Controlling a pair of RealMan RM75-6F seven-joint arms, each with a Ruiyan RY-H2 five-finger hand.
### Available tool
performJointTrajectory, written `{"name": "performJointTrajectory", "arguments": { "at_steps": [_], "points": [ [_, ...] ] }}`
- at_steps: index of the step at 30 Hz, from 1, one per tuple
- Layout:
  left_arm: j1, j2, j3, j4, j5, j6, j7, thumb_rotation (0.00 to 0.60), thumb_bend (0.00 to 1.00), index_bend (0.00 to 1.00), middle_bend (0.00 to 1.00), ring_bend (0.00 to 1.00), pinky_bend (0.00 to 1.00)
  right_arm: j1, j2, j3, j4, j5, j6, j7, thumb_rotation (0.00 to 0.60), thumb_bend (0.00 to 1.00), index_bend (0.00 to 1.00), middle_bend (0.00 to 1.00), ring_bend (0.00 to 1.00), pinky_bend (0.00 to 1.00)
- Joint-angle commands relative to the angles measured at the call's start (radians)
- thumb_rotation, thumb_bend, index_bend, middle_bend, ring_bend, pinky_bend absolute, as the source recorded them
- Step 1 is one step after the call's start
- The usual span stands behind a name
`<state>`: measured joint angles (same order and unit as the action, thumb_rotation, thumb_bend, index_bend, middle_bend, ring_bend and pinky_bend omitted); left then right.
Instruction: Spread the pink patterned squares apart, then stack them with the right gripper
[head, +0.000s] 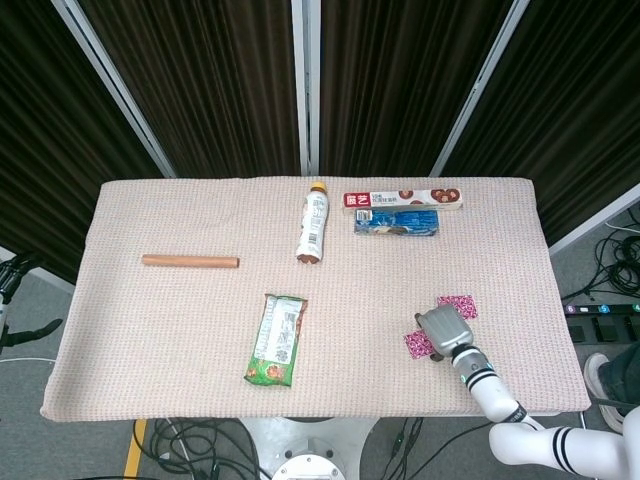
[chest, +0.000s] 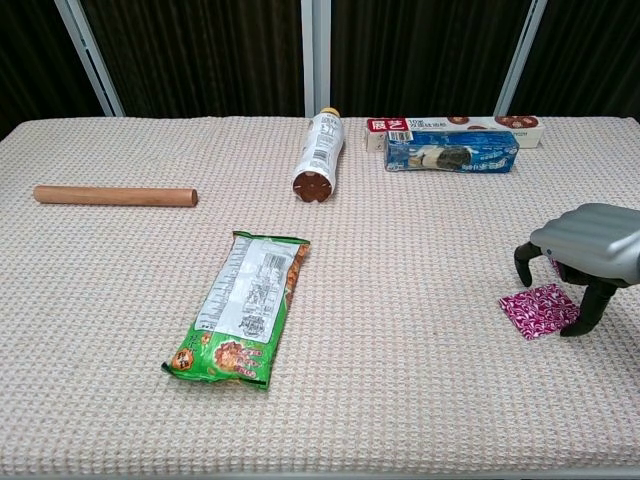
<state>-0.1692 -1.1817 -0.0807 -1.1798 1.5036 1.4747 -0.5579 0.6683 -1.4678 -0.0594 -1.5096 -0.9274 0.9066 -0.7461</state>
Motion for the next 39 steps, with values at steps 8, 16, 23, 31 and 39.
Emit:
{"name": "performJointTrajectory", "arguments": {
  "at_steps": [8, 16, 23, 31, 39],
  "points": [
    [0.002, -0.001, -0.001, 0.01, -0.003, 0.0, -0.009, 0.6, 0.06, 0.23, 0.23, 0.16, 0.26, 0.01, -0.016, 0.004, 0.013, 0.028, -0.006, -0.007, 0.531, 0.0, 0.37, 1.0, 1.0, 0.98],
    [0.003, -0.004, 0.0, 0.018, -0.003, -0.001, -0.018, 0.6, 0.06, 0.23, 0.23, 0.16, 0.26, 0.014, -0.019, 0.01, 0.012, 0.038, -0.007, 0.005, 0.6, 0.0, 0.42, 1.0, 1.0, 0.98],
    [0.003, -0.005, 0.0, 0.019, -0.002, -0.002, -0.019, 0.6, 0.06, 0.23, 0.23, 0.16, 0.26, 0.014, -0.011, 0.015, 0.004, 0.04, 0.002, 0.018, 0.6, 0.0, 0.45, 1.0, 1.0, 0.98],
    [0.003, -0.004, 0.0, 0.014, -0.001, 0.0, -0.014, 0.6, 0.06, 0.23, 0.23, 0.16, 0.26, 0.012, 0.006, 0.022, -0.008, 0.041, 0.011, 0.036, 0.6, 0.0, 0.46, 1.0, 1.0, 0.98],
    [0.001, -0.003, 0.0, 0.008, 0.003, 0.0, -0.013, 0.6, 0.06, 0.23, 0.23, 0.17, 0.26, 0.001, 0.041, 0.059, -0.03, 0.04, 0.057, 0.082, 0.6, 0.0, 0.46, 1.0, 1.0, 0.98]
  ]
}}
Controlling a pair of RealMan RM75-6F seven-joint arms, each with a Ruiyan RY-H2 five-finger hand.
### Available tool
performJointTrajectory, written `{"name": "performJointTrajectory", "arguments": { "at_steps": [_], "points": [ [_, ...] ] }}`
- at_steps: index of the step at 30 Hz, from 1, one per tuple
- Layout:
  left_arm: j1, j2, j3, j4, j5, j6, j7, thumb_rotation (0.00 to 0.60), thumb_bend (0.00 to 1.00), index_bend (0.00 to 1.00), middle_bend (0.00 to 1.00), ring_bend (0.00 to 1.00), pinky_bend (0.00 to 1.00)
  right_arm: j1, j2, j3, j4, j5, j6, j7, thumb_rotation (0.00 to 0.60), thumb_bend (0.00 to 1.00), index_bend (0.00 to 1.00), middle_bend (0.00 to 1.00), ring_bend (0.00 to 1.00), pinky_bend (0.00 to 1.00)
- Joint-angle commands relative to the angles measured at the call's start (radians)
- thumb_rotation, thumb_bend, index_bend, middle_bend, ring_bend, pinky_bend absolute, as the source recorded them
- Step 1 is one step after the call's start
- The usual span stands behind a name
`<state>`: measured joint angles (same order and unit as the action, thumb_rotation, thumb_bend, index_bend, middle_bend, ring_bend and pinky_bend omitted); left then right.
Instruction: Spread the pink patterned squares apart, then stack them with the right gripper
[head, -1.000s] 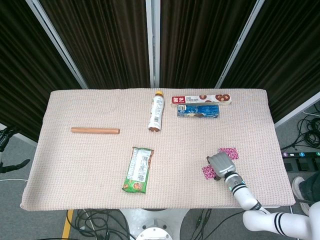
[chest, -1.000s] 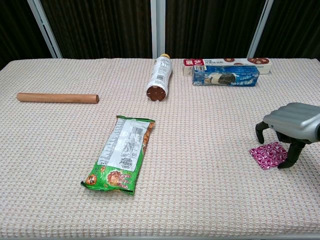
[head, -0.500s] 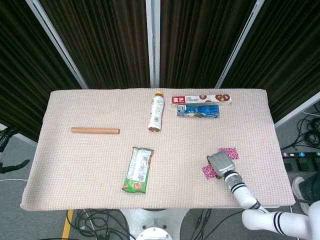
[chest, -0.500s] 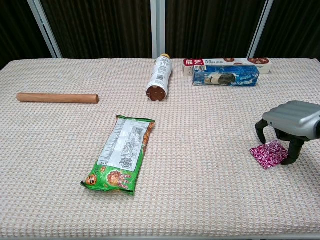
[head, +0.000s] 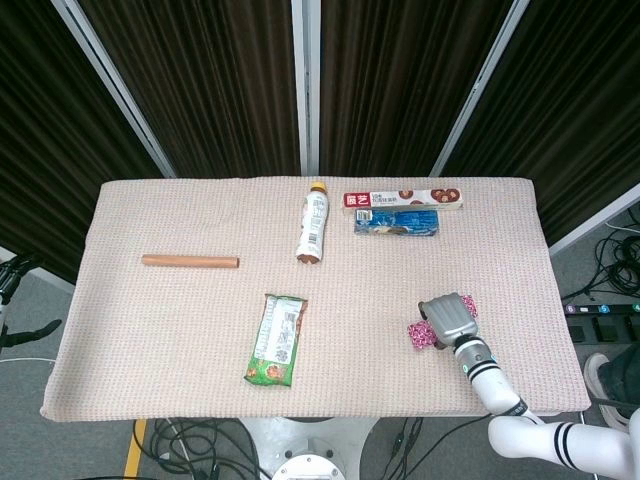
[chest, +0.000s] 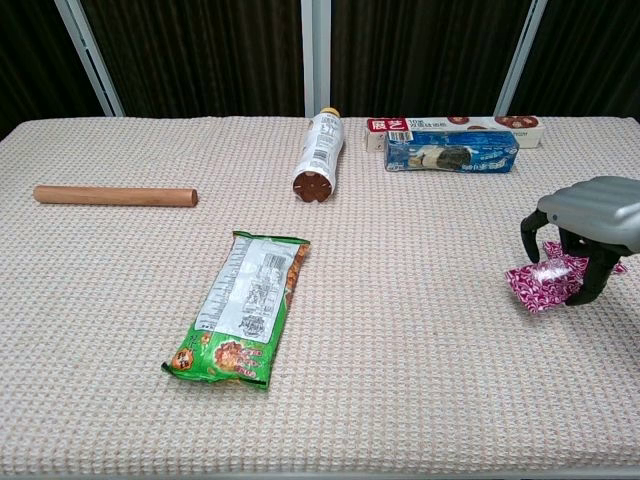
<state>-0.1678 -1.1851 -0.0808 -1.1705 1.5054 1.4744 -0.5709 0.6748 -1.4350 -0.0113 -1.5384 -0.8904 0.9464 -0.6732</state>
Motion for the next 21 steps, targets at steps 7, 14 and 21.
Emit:
{"name": "performJointTrajectory", "arguments": {
  "at_steps": [7, 14, 21],
  "points": [
    [-0.002, 0.001, 0.002, -0.006, 0.006, 0.001, 0.005, 0.6, 0.06, 0.23, 0.23, 0.16, 0.26, -0.024, 0.02, 0.041, 0.044, 0.038, 0.041, 0.045, 0.6, 0.0, 0.46, 1.0, 1.0, 0.98],
    [-0.005, -0.002, 0.005, -0.006, 0.007, -0.007, 0.012, 0.6, 0.06, 0.23, 0.23, 0.16, 0.26, -0.036, -0.003, 0.059, 0.128, 0.053, 0.037, 0.082, 0.6, 0.0, 0.46, 1.0, 1.0, 0.98],
    [-0.007, -0.004, 0.006, -0.001, 0.007, -0.011, 0.012, 0.6, 0.06, 0.23, 0.23, 0.16, 0.26, -0.032, -0.04, 0.075, 0.233, 0.085, -0.011, 0.098, 0.6, 0.0, 0.46, 1.0, 1.0, 0.98]
  ]
}}
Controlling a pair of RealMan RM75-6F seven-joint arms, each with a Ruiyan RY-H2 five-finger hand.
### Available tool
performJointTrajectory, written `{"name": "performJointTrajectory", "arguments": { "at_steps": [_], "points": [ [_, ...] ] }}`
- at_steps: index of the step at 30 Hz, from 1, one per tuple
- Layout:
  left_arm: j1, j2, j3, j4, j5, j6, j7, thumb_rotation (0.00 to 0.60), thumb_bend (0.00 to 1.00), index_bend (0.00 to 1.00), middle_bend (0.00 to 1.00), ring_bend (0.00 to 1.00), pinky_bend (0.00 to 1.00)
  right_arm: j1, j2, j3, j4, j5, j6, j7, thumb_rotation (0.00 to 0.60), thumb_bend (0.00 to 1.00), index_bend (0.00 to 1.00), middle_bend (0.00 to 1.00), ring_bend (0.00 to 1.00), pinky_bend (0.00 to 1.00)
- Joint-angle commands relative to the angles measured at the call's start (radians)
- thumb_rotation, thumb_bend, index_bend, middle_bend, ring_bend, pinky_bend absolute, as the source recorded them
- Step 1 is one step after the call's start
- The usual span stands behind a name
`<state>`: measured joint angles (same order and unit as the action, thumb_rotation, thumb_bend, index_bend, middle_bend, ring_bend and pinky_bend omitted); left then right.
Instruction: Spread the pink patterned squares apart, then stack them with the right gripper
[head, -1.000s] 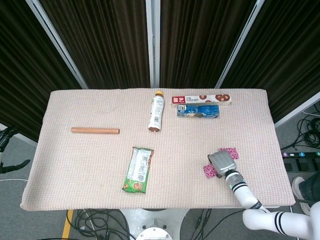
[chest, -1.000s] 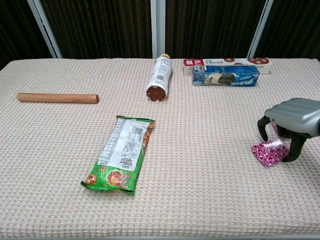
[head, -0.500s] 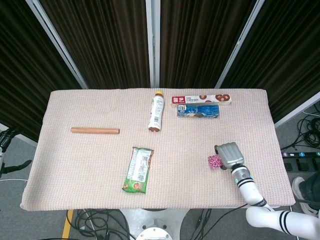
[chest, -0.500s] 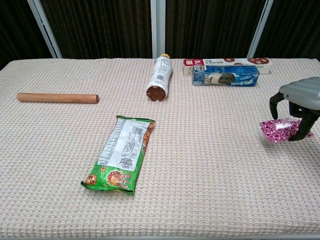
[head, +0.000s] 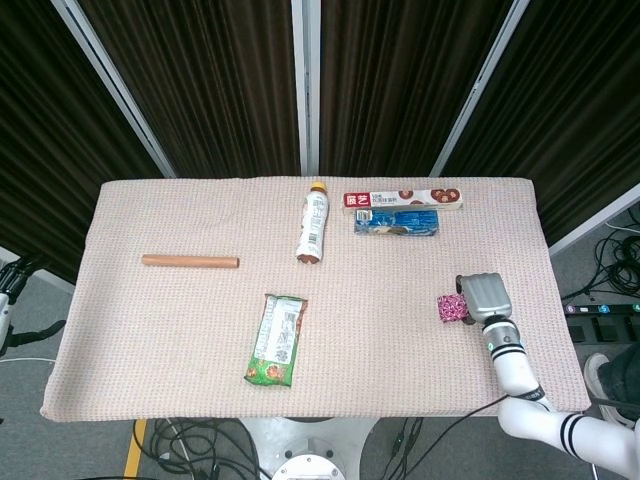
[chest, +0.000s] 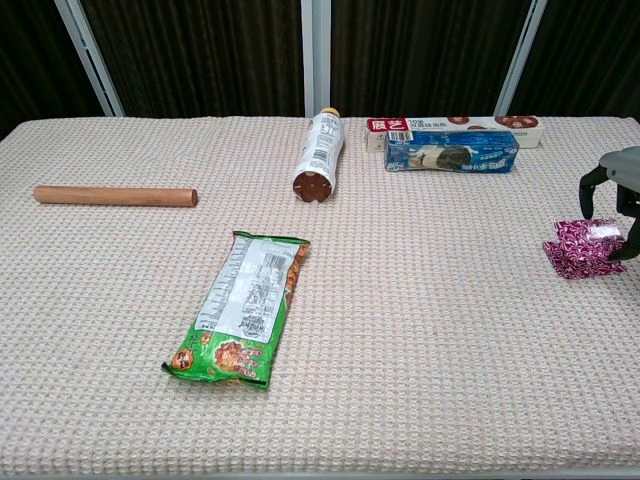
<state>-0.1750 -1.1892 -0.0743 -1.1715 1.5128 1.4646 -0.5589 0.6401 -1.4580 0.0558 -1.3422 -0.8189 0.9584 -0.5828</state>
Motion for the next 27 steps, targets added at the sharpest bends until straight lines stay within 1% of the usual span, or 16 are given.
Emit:
{"name": "performJointTrajectory", "arguments": {
  "at_steps": [1, 5, 10, 27],
  "points": [
    [0.0, 0.0, 0.0, 0.001, -0.002, -0.001, -0.001, 0.6, 0.06, 0.23, 0.23, 0.16, 0.26, 0.004, -0.023, 0.01, 0.05, 0.016, -0.03, 0.01, 0.6, 0.0, 0.46, 1.0, 1.0, 0.98],
    [0.0, 0.002, -0.002, 0.002, -0.004, -0.002, 0.0, 0.6, 0.06, 0.23, 0.23, 0.16, 0.26, 0.011, -0.046, 0.016, 0.098, 0.023, -0.061, 0.018, 0.6, 0.0, 0.46, 1.0, 1.0, 0.98],
    [-0.001, 0.003, -0.002, 0.002, -0.005, -0.004, 0.0, 0.6, 0.06, 0.23, 0.23, 0.16, 0.26, 0.014, -0.065, 0.019, 0.126, 0.022, -0.076, 0.018, 0.6, 0.0, 0.46, 1.0, 1.0, 0.98],
    [-0.001, -0.001, -0.001, 0.008, -0.006, -0.005, -0.003, 0.6, 0.06, 0.23, 0.23, 0.16, 0.26, 0.014, -0.066, 0.02, 0.141, 0.015, -0.1, 0.013, 0.6, 0.0, 0.46, 1.0, 1.0, 0.98]
  ]
}}
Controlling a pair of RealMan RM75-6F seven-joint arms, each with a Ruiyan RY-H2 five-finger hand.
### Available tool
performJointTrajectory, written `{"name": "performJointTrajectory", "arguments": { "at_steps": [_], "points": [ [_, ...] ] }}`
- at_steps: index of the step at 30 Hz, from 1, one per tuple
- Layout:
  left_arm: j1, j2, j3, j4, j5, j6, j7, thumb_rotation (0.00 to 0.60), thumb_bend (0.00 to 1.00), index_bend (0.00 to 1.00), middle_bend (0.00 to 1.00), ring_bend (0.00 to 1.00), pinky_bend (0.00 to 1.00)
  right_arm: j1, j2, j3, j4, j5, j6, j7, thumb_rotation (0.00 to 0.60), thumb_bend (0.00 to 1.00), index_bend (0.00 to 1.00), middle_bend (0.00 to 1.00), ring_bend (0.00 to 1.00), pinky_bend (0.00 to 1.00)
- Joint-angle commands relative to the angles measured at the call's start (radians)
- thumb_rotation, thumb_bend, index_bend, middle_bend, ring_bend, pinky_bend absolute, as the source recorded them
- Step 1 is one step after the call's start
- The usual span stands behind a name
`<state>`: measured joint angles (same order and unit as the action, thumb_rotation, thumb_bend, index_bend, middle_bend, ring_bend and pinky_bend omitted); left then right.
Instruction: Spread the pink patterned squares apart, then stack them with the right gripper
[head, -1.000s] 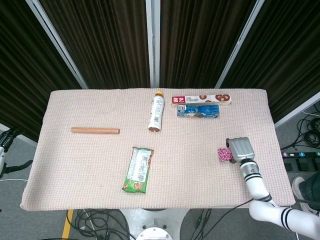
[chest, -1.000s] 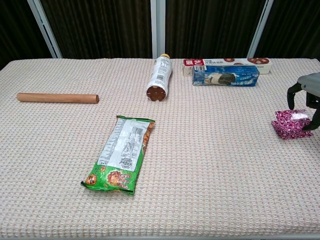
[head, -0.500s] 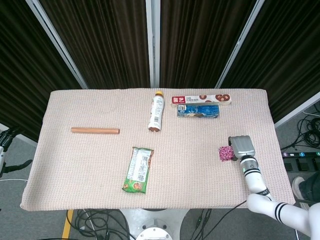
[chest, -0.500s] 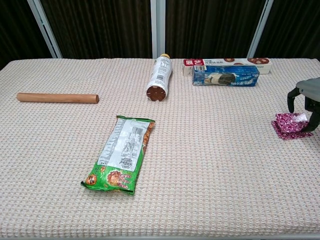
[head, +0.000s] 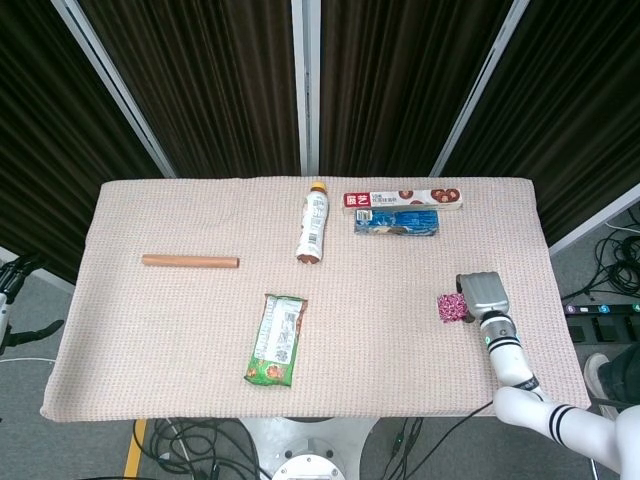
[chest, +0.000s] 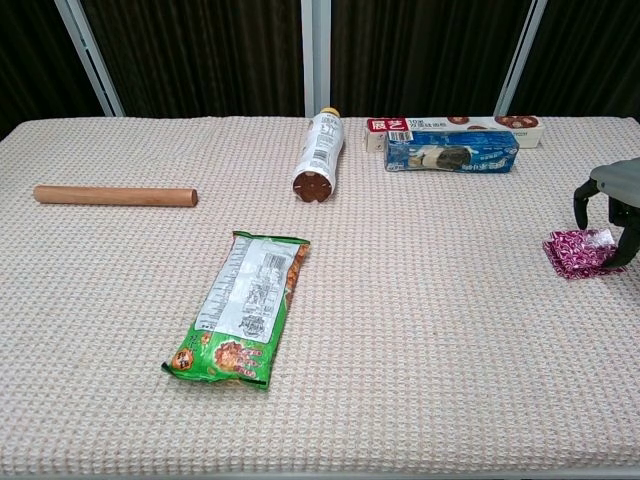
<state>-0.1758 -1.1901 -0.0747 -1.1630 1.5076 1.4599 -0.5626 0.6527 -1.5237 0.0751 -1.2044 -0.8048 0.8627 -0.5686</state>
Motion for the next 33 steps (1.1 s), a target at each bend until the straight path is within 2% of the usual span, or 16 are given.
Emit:
{"name": "performJointTrajectory", "arguments": {
  "at_steps": [1, 14, 22, 25, 29, 33],
  "points": [
    [0.0, -0.001, 0.0, 0.0, -0.001, 0.0, 0.001, 0.6, 0.06, 0.23, 0.23, 0.16, 0.26, 0.002, -0.002, 0.0, 0.006, 0.002, -0.008, -0.001, 0.6, 0.0, 0.46, 1.0, 1.0, 0.98],
    [0.002, -0.002, -0.001, 0.006, -0.004, -0.002, -0.003, 0.6, 0.06, 0.23, 0.23, 0.16, 0.26, 0.009, -0.017, -0.002, 0.025, 0.01, -0.027, -0.015, 0.6, 0.0, 0.45, 1.0, 1.0, 0.98],
    [0.002, -0.003, -0.001, 0.008, -0.006, -0.001, -0.005, 0.6, 0.06, 0.23, 0.23, 0.17, 0.26, 0.014, -0.012, -0.007, 0.023, 0.021, -0.039, -0.03, 0.6, 0.0, 0.37, 1.0, 1.0, 0.98],
    [0.003, -0.002, -0.002, 0.007, -0.006, -0.001, -0.006, 0.6, 0.06, 0.23, 0.23, 0.16, 0.26, 0.015, -0.01, -0.007, 0.019, 0.022, -0.039, -0.032, 0.6, 0.0, 0.36, 1.0, 1.0, 0.98],
    [0.002, -0.001, -0.002, 0.005, -0.005, -0.001, -0.008, 0.6, 0.06, 0.23, 0.23, 0.17, 0.26, 0.015, 0.006, 0.001, -0.009, 0.012, -0.022, -0.025, 0.6, 0.0, 0.36, 1.0, 1.0, 0.98],
    [-0.001, 0.002, -0.005, 0.0, -0.004, 0.001, -0.01, 0.6, 0.06, 0.23, 0.23, 0.16, 0.26, 0.011, 0.051, 0.022, -0.089, -0.026, 0.028, -0.004, 0.595, 0.0, 0.36, 1.0, 1.0, 0.98]
  ]
}}
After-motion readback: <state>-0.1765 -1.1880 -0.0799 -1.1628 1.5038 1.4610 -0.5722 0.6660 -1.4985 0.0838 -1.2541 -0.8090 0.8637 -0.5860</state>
